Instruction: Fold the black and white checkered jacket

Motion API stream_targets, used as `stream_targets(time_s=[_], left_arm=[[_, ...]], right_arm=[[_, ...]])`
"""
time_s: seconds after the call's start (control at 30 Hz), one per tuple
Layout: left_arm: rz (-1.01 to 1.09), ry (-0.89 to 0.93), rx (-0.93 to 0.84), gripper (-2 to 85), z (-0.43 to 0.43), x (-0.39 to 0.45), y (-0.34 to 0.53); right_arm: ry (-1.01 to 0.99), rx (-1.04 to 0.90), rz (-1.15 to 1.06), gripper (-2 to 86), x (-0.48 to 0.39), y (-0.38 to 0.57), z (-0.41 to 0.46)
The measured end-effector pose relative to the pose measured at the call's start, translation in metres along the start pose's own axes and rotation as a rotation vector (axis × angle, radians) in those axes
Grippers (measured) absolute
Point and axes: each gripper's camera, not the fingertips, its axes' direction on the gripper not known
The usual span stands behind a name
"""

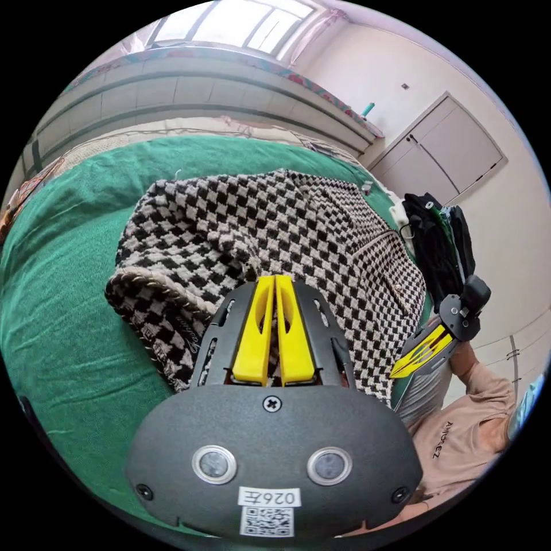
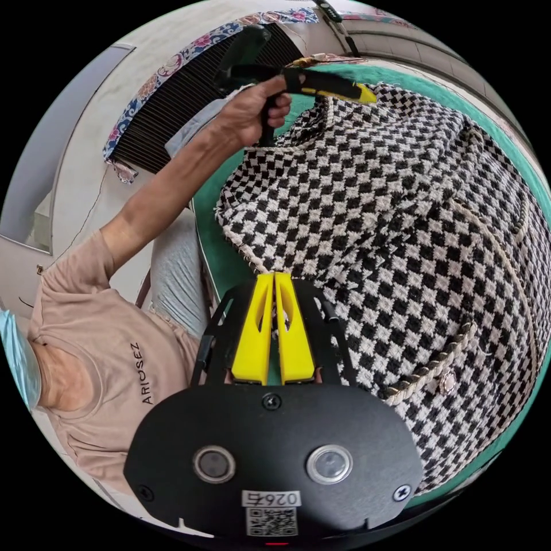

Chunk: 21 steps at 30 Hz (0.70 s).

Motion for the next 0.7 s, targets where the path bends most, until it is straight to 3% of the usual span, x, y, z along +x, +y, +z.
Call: stream_targets(time_s=[0.13, 0.2, 0.23, 0.37, 0.47, 0.57, 0.7], left_arm=[[0.033, -0.135, 0.145, -1.0, -0.009, 0.049, 0.043], [0.078, -0.232, 0.086, -1.0, 0.002, 0.066, 0.051], [0.093, -0.281, 0.011, -1.0, 0.012, 0.073, 0.053], [0.073, -0.29, 0.056, -1.0, -0.002, 0.1, 0.068], [0.131, -0.273, 0.235, -1.0, -0.032, 0.137, 0.097], [0.244, -0.285, 0.437, -1.0, -0.056, 0.179, 0.134], [0.402, -0.336, 0.733, -1.0, -0.073, 0.229, 0.172]], right_arm=[[0.022, 0.074, 0.001, -0.9, -0.017, 0.016, 0.001], [0.03, 0.078, -0.03, -0.9, -0.029, 0.023, 0.007], [0.05, 0.032, -0.047, -0.9, -0.035, 0.025, 0.017], [0.181, -0.125, -0.049, -0.9, -0.051, 0.037, 0.061], [0.288, -0.112, -0.101, -0.9, -0.079, 0.052, 0.067], [0.543, -0.06, -0.163, -1.0, -0.109, 0.071, 0.069], [0.842, 0.265, -0.227, -1.2, -0.15, 0.096, 0.057]])
